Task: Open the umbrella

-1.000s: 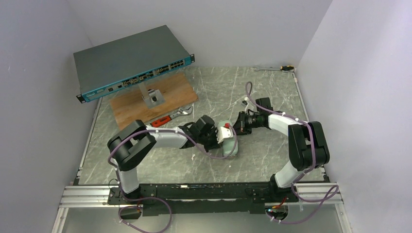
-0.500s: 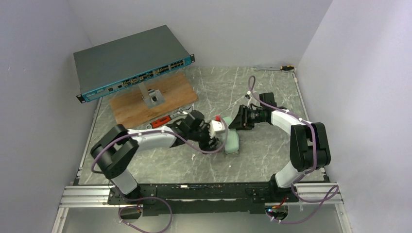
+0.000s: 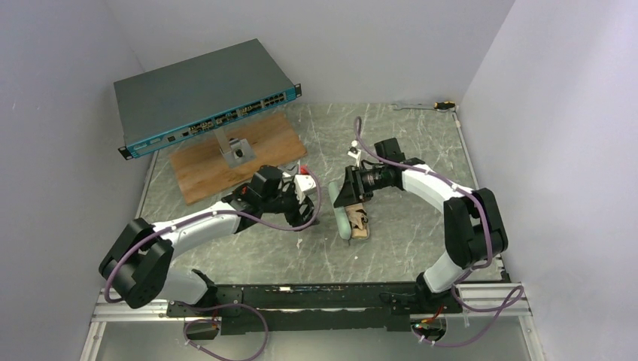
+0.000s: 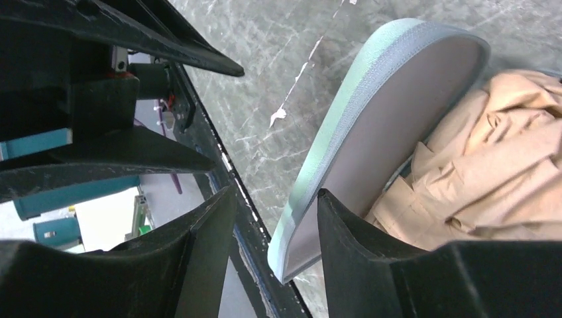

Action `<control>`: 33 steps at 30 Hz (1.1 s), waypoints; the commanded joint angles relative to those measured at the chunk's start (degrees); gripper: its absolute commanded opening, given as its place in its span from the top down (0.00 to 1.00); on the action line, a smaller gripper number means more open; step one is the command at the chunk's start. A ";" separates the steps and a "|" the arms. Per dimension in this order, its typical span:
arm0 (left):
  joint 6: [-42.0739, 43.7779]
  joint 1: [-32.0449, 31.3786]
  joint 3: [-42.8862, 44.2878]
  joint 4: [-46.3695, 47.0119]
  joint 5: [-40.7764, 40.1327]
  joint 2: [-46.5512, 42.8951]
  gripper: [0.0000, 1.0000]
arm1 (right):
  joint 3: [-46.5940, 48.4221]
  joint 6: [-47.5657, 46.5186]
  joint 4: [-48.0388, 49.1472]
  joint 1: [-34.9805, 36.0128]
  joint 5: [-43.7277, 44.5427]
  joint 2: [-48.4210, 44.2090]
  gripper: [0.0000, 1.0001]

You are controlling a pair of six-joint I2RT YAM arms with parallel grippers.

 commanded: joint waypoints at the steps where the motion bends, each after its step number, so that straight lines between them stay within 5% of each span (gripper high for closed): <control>1: -3.46 1.46 -0.42 2.83 1.70 -3.13 0.25 | 3.27 -1.87 -1.01 1.42 -2.05 3.37 0.48; 13: -12.99 6.33 -3.49 4.70 1.33 -5.79 0.27 | 9.79 -5.54 -3.79 7.73 0.42 10.81 0.15; 15: -14.28 7.55 -4.69 4.98 1.43 -6.87 0.27 | 10.17 -5.48 -3.79 8.83 0.31 9.58 0.01; 23: -18.09 8.91 -6.78 5.68 -2.45 -7.77 0.25 | 6.92 -8.79 -4.06 11.86 1.98 9.68 0.00; 33: -25.14 9.52 4.59 2.74 -0.74 4.78 0.25 | 3.04 -14.21 -3.10 13.30 3.83 6.02 0.00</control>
